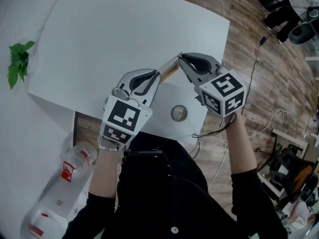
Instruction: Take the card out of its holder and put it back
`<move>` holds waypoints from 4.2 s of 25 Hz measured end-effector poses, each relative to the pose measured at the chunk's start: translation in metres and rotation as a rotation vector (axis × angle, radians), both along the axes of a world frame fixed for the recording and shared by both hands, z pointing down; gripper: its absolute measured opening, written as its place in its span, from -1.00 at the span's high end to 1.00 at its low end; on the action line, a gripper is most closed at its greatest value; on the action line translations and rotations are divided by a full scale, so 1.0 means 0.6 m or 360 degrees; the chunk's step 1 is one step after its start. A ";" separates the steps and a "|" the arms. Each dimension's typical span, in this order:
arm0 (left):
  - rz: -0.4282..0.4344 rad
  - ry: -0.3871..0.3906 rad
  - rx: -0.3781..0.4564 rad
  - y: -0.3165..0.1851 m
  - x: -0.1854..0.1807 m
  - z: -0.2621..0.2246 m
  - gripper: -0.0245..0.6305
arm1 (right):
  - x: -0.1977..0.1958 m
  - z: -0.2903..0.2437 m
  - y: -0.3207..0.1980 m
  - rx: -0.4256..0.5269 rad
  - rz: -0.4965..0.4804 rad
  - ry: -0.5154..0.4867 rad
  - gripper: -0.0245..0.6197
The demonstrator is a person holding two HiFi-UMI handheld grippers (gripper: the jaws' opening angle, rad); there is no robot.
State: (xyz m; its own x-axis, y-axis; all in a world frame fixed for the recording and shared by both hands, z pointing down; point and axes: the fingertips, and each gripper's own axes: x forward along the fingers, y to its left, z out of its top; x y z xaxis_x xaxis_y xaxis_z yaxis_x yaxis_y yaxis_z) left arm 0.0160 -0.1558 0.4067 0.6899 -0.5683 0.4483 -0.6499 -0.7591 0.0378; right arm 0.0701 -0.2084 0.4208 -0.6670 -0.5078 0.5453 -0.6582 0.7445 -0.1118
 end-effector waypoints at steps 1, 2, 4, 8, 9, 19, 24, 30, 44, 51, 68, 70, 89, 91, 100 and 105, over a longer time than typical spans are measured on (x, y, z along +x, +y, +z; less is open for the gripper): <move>0.0001 -0.0001 -0.0002 0.000 0.000 0.002 0.84 | 0.000 0.002 0.000 -0.0002 0.0002 0.0001 0.72; 0.0003 -0.0003 -0.0005 -0.001 0.001 0.003 0.84 | 0.000 0.003 -0.001 -0.0005 0.0003 0.0004 0.72; 0.0006 -0.0008 -0.0010 -0.001 0.002 0.006 0.84 | 0.001 0.007 -0.001 -0.0008 0.0005 0.0013 0.72; 0.0010 -0.0009 -0.0020 -0.003 0.001 0.013 0.84 | 0.000 0.013 -0.002 -0.0016 0.0013 0.0012 0.72; 0.0011 -0.0009 -0.0021 -0.004 0.000 0.014 0.84 | 0.000 0.015 -0.003 -0.0017 0.0017 0.0008 0.72; 0.0043 -0.0046 -0.0030 -0.004 0.000 0.028 0.84 | 0.001 0.028 -0.002 -0.0032 0.0036 0.0033 0.72; 0.0056 -0.0051 -0.0026 -0.003 0.000 0.033 0.84 | 0.000 0.032 0.000 -0.0033 0.0053 0.0031 0.72; 0.0044 -0.0063 0.0003 -0.006 -0.003 0.033 0.84 | -0.002 0.033 -0.002 -0.0021 0.0089 0.0016 0.72; 0.0030 -0.0014 0.0051 -0.013 -0.002 0.016 0.84 | 0.006 0.039 0.010 -0.0013 0.0183 -0.0002 0.72; -0.0014 -0.0011 0.0069 -0.005 -0.013 0.001 0.84 | 0.035 0.003 0.010 0.0098 0.0360 -0.0062 0.72; -0.0115 0.0123 0.0336 0.049 -0.027 -0.165 0.86 | 0.069 -0.172 0.098 0.0493 0.0466 -0.0151 0.77; -0.0126 0.0143 0.0350 0.060 -0.023 -0.189 0.86 | 0.067 -0.198 0.110 0.0529 0.0461 -0.0190 0.77; -0.0084 0.0198 0.0413 0.124 -0.001 -0.263 0.87 | 0.077 -0.281 0.182 0.0680 0.0485 -0.0232 0.78; -0.0085 0.0197 0.0413 0.127 0.000 -0.263 0.87 | 0.077 -0.285 0.187 0.0700 0.0475 -0.0220 0.78; -0.0095 0.0205 0.0409 0.131 0.004 -0.265 0.87 | 0.076 -0.288 0.197 0.0741 0.0432 -0.0153 0.78; -0.0106 0.0213 0.0399 0.133 -0.007 -0.262 0.87 | 0.063 -0.285 0.200 0.0741 0.0415 -0.0144 0.78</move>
